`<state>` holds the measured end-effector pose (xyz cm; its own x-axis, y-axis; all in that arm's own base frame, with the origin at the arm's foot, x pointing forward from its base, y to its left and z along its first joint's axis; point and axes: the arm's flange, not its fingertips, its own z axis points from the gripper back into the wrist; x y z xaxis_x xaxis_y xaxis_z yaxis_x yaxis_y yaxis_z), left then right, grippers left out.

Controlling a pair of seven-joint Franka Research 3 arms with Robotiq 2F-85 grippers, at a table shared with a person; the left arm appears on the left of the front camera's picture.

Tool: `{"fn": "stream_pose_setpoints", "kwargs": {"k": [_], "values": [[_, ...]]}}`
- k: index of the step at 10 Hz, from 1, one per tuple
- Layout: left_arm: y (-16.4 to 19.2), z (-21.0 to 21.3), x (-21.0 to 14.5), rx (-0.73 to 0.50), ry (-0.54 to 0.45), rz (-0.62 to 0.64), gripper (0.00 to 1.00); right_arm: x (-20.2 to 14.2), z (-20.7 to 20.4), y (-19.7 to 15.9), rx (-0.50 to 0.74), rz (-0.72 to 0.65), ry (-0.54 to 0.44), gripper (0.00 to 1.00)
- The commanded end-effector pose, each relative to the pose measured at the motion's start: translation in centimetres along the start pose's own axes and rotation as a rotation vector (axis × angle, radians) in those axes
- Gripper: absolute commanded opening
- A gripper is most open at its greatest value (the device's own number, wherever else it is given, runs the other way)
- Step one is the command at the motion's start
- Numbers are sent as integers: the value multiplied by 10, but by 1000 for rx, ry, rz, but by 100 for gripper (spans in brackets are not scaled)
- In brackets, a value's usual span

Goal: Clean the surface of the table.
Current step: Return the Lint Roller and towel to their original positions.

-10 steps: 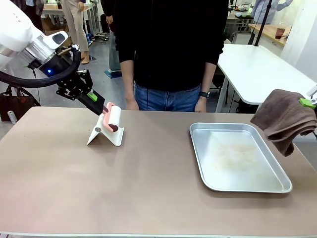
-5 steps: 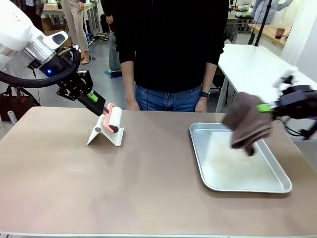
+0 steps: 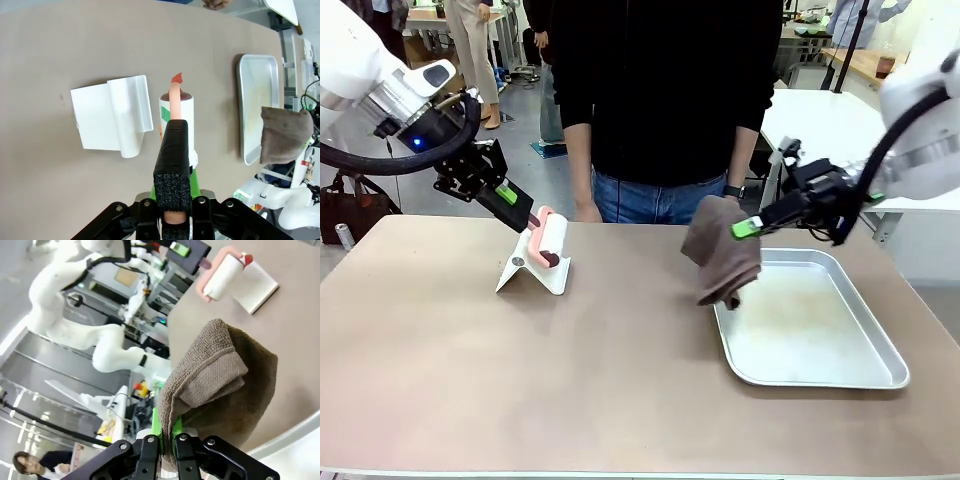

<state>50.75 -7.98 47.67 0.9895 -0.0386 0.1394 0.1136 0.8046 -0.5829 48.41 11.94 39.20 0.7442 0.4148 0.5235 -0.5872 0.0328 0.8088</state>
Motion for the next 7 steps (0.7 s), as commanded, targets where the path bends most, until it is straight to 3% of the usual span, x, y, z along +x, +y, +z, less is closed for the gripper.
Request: {"fn": "stream_pose_setpoints", "kwargs": {"k": [1, 2, 3, 4, 7], "values": [[5, 5, -4, -51, -3, -4, 23, 21, -20, -11, -99, 80, -14, 8], [8, 5, -3, -57, 8, 5, 23, 19, -29, -19, -64, 53, -10, 8], [9, 6, -3, -78, 16, 27, 23, 15, -12, -2, -48, 29, 10, 8], [4, 2, -1, -18, 5, 11, 23, 15, -12, -2, -48, 29, 10, 8], [7, 1, -2, -26, 15, 20, 23, 17, -17, -9, -60, 25, 15, 8]]}}
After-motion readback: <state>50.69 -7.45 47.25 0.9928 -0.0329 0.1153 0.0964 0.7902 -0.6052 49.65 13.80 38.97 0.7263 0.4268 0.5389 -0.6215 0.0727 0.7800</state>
